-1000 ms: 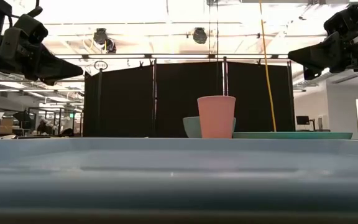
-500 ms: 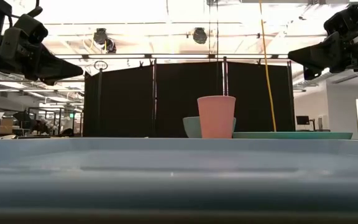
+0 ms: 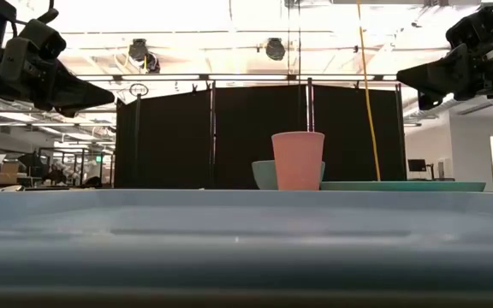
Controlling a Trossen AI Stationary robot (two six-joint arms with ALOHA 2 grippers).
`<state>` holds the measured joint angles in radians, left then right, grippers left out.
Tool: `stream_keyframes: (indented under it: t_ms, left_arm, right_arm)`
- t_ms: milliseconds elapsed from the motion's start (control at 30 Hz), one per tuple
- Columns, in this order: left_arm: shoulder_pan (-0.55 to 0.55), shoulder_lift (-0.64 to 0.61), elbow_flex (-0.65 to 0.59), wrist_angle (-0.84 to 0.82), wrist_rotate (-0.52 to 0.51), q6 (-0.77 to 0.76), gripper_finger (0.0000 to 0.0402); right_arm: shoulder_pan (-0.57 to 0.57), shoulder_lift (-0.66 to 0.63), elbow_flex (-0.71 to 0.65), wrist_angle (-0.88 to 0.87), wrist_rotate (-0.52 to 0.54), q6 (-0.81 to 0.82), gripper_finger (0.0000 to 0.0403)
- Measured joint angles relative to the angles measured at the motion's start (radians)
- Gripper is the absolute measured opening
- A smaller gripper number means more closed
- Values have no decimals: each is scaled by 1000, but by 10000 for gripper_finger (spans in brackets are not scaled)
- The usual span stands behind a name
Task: Set up tray
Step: Put the blue plate on the right of the tray
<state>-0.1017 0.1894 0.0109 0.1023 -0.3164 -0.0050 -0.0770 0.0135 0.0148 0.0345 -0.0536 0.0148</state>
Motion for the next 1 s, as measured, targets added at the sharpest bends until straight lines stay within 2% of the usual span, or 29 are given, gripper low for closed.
stream_keyframes:
  t_ms: [300,467,533,567,700,800,900,1000]
  left_arm:
    - [0,0,0,123,1,-31,56]
    - [2,0,0,135,0,-43,56]
    - [2,0,0,127,0,-17,56]
    - [2,0,0,123,0,6,56]
    - [2,0,0,135,0,75,56]
    - [2,0,0,137,0,78,56]
    - [2,0,0,136,-6,82,56]
    - [2,0,0,138,-8,110,56]
  right_arm:
    - [0,0,0,17,-2,12,0]
    - [0,0,6,177,3,-20,0]
    - [1,3,36,219,44,-16,0]
    - [1,8,56,218,98,-4,0]
    - [0,86,209,110,323,31,1]
    - [-4,211,375,-99,450,64,3]
    - [-37,379,567,-354,540,97,4]
    - [-110,559,742,-583,579,124,5]
